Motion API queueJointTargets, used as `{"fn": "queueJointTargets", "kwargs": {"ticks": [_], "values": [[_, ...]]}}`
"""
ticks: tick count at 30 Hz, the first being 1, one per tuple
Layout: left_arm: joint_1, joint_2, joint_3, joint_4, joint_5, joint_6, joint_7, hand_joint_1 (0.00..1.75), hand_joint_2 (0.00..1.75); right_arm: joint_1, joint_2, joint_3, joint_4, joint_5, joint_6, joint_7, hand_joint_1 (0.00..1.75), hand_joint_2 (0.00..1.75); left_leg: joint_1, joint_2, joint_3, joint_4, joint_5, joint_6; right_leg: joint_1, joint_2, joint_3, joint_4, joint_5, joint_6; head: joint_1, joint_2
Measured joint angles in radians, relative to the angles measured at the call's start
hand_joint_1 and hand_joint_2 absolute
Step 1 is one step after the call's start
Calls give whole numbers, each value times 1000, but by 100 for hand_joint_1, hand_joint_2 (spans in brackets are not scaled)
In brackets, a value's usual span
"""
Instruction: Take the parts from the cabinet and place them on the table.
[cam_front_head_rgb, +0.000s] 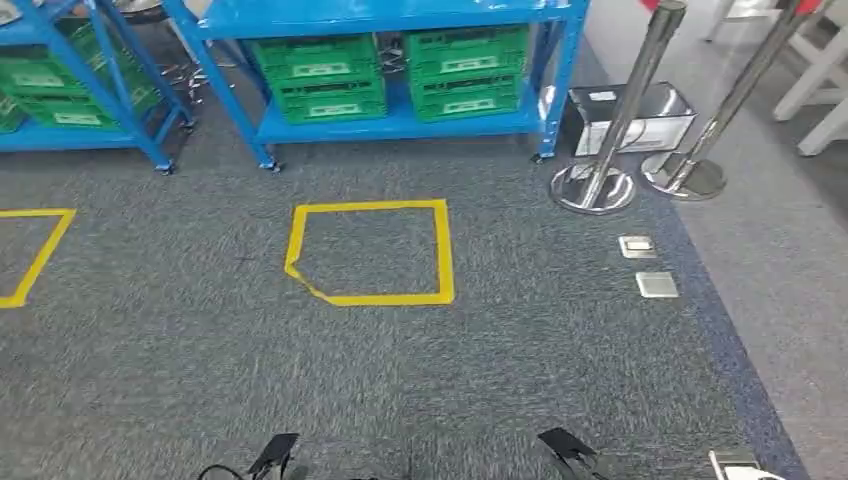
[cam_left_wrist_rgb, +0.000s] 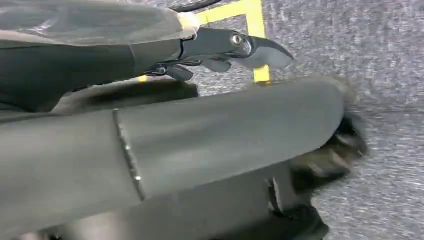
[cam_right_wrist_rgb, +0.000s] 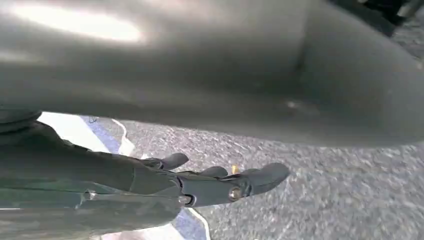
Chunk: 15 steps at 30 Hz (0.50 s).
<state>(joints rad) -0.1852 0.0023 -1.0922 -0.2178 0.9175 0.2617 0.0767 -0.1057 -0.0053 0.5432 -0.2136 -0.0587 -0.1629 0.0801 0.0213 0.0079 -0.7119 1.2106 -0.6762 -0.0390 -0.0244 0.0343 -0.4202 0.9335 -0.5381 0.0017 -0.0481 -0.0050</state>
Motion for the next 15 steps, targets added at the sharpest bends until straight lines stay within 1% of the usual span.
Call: {"fn": "queueJointTargets", "kwargs": {"ticks": [1, 2, 3, 4, 5, 6, 7, 8, 9, 10, 11, 12, 13, 14, 15], "values": [[4, 1, 0, 0, 1, 0, 1, 0, 0, 0, 0, 0, 0, 0, 0, 0, 0, 0, -10, -1, -6, -57, 14, 12, 5, 6, 28, -9, -15, -2, -5, 0], [10, 3, 0, 0, 1, 0, 1, 0, 0, 1, 0, 0, 0, 0, 0, 0, 0, 0, -23, -4, -5, -140, 99, 35, 12, 9, 57, -19, -33, -3, -14, 0], [14, 5, 0, 0, 1, 1, 1, 0, 0, 4, 0, 1, 0, 0, 0, 0, 0, 0, -38, -12, -2, -227, 261, 60, 14, 10, 65, -31, -50, -5, -23, 0], [21, 11, 0, 1, 2, 2, 1, 0, 0, 3, 4, 3, 1, -2, 3, 0, 0, 0, -45, -41, 2, -256, 387, 72, 21, 17, 94, -30, -66, 0, -18, 0], [23, 10, -1, 1, 1, 2, 3, 0, 0, 1, 4, 3, 1, -2, 1, 0, 0, 0, -45, -42, 19, -250, 360, 64, 21, 24, 104, -47, -81, 4, -14, 0], [21, 8, -1, 1, 2, 2, 3, 0, 0, 1, 5, 4, 0, -2, 3, 0, 0, 0, -45, -37, 29, -251, 350, 53, 18, 26, 133, -62, -82, 5, -18, 0], [17, 7, -1, 1, 2, 2, 3, 0, 0, 0, 5, 4, 0, -2, 3, -1, 0, 0, -43, -33, 42, -260, 335, 53, 18, 24, 130, -37, -63, 12, -17, 0], [9, 5, -1, 0, 2, 2, 3, 0, 0, -6, 5, 4, 0, -2, 3, -2, 0, 0, -42, -35, 66, -264, 329, 56, 21, 26, 96, 34, -25, 24, -18, 0], [7, 5, -1, 1, 2, 3, 3, 0, 0, -7, 5, 4, 0, -2, 2, -2, 0, 0, -37, -33, 90, -278, 316, 56, 18, 3, 39, 142, 6, 29, -15, 0], [7, 6, -1, 1, 2, 4, 3, 0, 0, -10, 5, 5, 0, -2, 2, -2, 0, 0, -35, -31, 113, -284, 301, 61, 19, -14, -12, 226, 16, 32, -10, 0], [7, 6, -1, 1, 3, 4, 3, 0, 0, -10, 5, 5, 0, -2, 2, -2, 0, 0, -34, -29, 136, -290, 286, 63, 17, -21, -65, 287, -10, 34, -3, 0], [7, 4, -1, 1, 3, 5, 3, 0, 0, -9, 5, 6, 0, -5, 3, -2, 0, 0, -34, -29, 159, -294, 270, 64, 15, -23, -105, 314, -63, 35, -4, 0], [7, 3, -1, 1, 4, 6, 3, 0, 0, -8, 5, 6, 1, -6, 3, 0, 0, 0, -33, -29, 185, -296, 252, 65, 14, -24, -139, 317, -139, 39, 0, 0], [8, 2, -1, 1, 5, 6, 3, 0, 0, -7, 5, 6, 1, -5, 3, 0, 0, 0, -31, -30, 208, -296, 235, 63, 14, -25, -163, 304, -199, 41, 3, 0], [10, 1, -1, 1, 5, 6, 3, 0, 0, -7, 5, 6, 1, -5, 3, 0, 0, 0, -30, -31, 233, -296, 217, 61, 14, -25, -180, 274, -238, 43, 10, 0]]}}
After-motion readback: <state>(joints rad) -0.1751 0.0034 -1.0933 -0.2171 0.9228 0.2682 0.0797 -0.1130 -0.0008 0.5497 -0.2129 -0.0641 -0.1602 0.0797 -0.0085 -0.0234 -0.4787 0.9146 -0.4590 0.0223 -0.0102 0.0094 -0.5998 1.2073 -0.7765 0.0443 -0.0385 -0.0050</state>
